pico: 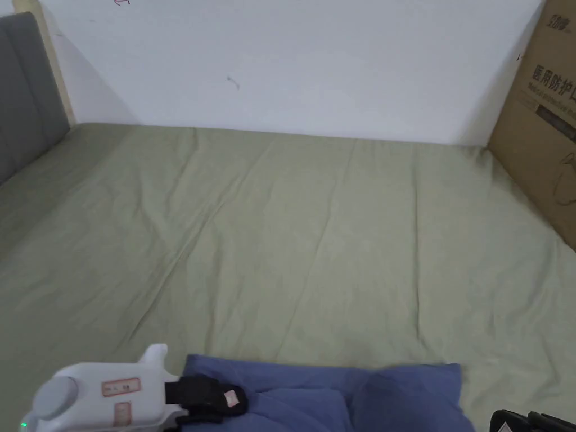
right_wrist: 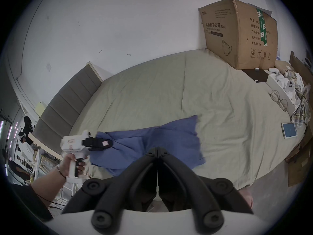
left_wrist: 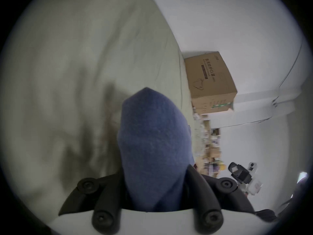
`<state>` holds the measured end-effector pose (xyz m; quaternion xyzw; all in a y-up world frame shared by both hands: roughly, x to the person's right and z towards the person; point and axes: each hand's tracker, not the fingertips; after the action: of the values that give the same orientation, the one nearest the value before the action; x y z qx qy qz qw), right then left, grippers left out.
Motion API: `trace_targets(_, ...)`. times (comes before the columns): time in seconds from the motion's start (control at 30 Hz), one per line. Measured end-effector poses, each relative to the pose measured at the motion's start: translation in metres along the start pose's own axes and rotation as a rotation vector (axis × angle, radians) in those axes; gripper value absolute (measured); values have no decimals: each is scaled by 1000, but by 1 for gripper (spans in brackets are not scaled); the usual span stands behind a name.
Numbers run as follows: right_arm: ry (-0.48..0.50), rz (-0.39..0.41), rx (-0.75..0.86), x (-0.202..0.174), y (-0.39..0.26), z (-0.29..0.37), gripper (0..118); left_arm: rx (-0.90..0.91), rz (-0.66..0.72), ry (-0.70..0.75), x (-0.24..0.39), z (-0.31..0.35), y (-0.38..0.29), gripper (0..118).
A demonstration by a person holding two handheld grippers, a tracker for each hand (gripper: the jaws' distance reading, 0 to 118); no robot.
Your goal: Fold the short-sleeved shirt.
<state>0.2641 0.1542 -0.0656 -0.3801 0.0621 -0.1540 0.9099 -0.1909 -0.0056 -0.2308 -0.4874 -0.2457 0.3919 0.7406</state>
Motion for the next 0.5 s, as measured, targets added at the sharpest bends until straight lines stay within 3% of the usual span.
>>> trace_targets(0.07,13,-6,13,5,0,0,0,53,-85,238,23,36,12,11)
trace_targets(0.17,31,-39,19,13,-2,-4,0,161,-351,681,72,62,13,11)
trace_targets(0.2,41,-57,12,16,-2,-5,0,177,-408,718,84,61,11,11)
trace_targets(0.27,61,-84,7,21,-3,-6,0,154,-387,630,108,51,10,11)
trace_targets(0.4,78,-108,23,33,-3,4,0,34,-171,272,140,-15,4,14)
trace_targets(0.43,78,-112,28,37,-3,8,0,3,-159,233,145,-38,3,25)
trace_targets(0.47,75,-118,36,41,-3,12,0,-28,-166,208,150,-61,1,25)
trace_targets(0.5,69,-125,44,45,-4,17,0,-58,-171,165,155,-83,-1,32)
